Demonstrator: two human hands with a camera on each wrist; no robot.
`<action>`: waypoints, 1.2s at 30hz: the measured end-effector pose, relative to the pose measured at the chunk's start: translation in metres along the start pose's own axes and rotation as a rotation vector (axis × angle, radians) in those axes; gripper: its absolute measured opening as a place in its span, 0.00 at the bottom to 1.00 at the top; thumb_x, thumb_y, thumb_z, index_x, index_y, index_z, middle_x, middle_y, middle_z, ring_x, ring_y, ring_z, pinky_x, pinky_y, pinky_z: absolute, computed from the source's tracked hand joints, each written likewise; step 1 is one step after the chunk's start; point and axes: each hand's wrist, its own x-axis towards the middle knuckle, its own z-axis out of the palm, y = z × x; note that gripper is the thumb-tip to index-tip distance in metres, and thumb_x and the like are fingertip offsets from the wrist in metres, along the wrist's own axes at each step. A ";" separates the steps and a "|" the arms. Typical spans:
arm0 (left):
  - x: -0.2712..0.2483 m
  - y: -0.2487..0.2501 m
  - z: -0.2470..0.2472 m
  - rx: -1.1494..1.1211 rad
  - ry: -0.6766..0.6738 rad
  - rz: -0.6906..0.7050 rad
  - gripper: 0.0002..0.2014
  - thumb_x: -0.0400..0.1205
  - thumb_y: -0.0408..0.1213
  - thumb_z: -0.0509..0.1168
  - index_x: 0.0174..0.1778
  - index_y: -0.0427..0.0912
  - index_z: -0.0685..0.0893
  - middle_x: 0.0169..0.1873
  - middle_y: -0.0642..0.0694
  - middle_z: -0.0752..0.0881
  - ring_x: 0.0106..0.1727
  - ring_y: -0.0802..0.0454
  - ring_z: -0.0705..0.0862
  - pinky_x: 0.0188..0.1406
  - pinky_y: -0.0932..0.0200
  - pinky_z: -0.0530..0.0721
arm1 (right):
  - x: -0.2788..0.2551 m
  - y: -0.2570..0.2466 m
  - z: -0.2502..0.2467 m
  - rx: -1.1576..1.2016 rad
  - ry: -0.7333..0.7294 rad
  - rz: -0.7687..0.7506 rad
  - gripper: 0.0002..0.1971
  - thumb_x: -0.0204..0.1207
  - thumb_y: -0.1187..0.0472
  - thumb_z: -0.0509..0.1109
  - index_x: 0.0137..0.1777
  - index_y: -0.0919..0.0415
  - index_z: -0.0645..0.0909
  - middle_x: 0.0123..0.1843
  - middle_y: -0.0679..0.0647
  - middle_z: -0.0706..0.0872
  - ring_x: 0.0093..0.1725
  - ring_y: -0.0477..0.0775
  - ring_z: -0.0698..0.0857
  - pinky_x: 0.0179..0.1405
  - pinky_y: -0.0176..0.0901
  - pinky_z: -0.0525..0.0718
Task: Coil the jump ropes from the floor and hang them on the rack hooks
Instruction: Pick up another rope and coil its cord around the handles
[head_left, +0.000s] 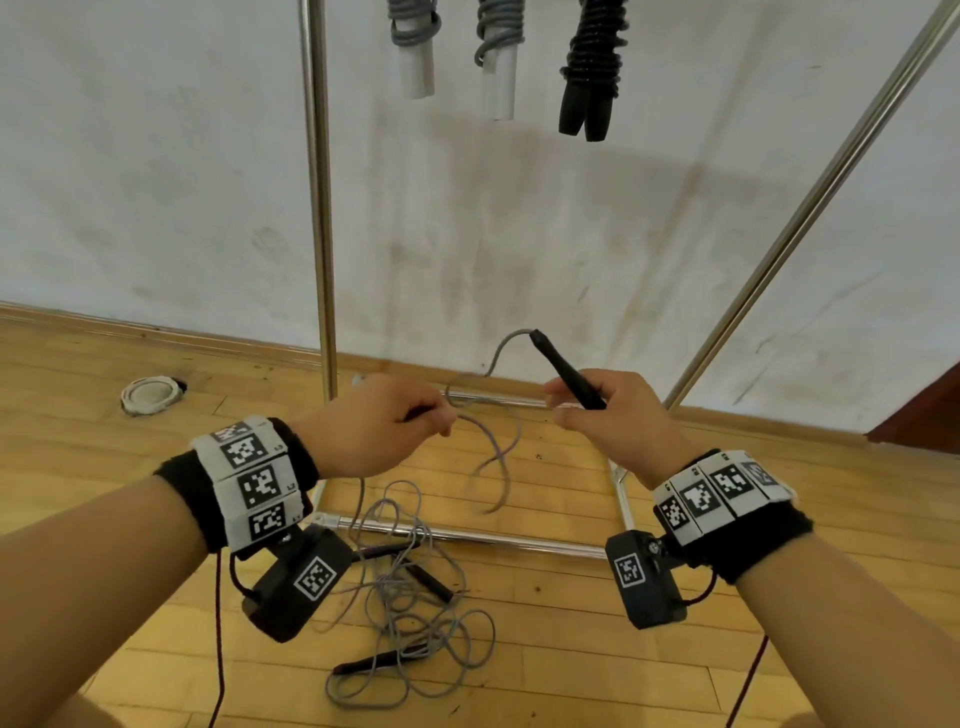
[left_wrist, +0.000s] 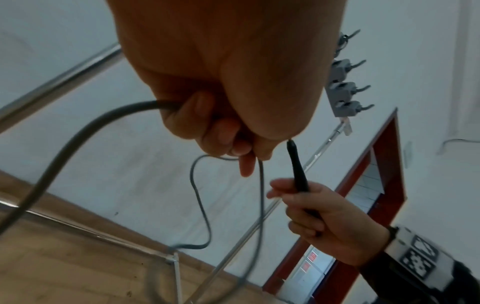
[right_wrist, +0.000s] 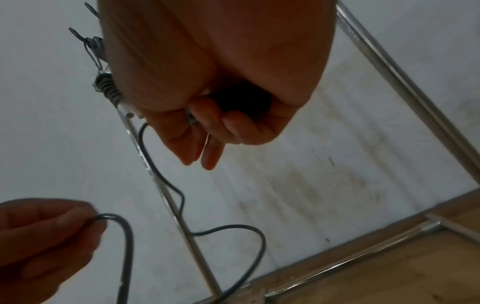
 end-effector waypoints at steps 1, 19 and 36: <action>0.001 0.005 0.004 -0.001 0.017 0.022 0.13 0.87 0.47 0.60 0.43 0.49 0.88 0.22 0.64 0.80 0.23 0.64 0.77 0.26 0.72 0.74 | -0.001 -0.003 0.005 0.015 -0.022 -0.019 0.09 0.73 0.62 0.78 0.46 0.44 0.89 0.41 0.36 0.91 0.41 0.39 0.88 0.40 0.28 0.82; 0.000 -0.025 0.009 -0.064 -0.228 -0.076 0.12 0.88 0.51 0.56 0.43 0.56 0.82 0.39 0.59 0.88 0.42 0.65 0.85 0.43 0.69 0.80 | -0.005 -0.035 0.008 0.062 0.076 -0.168 0.10 0.80 0.55 0.72 0.38 0.57 0.82 0.23 0.41 0.74 0.21 0.39 0.69 0.22 0.29 0.69; 0.004 -0.029 0.001 0.026 -0.081 -0.111 0.08 0.85 0.50 0.64 0.45 0.59 0.89 0.29 0.58 0.87 0.28 0.65 0.83 0.26 0.73 0.77 | -0.006 -0.008 -0.002 -0.019 0.028 -0.070 0.05 0.73 0.56 0.79 0.45 0.43 0.90 0.36 0.43 0.90 0.32 0.48 0.85 0.34 0.36 0.83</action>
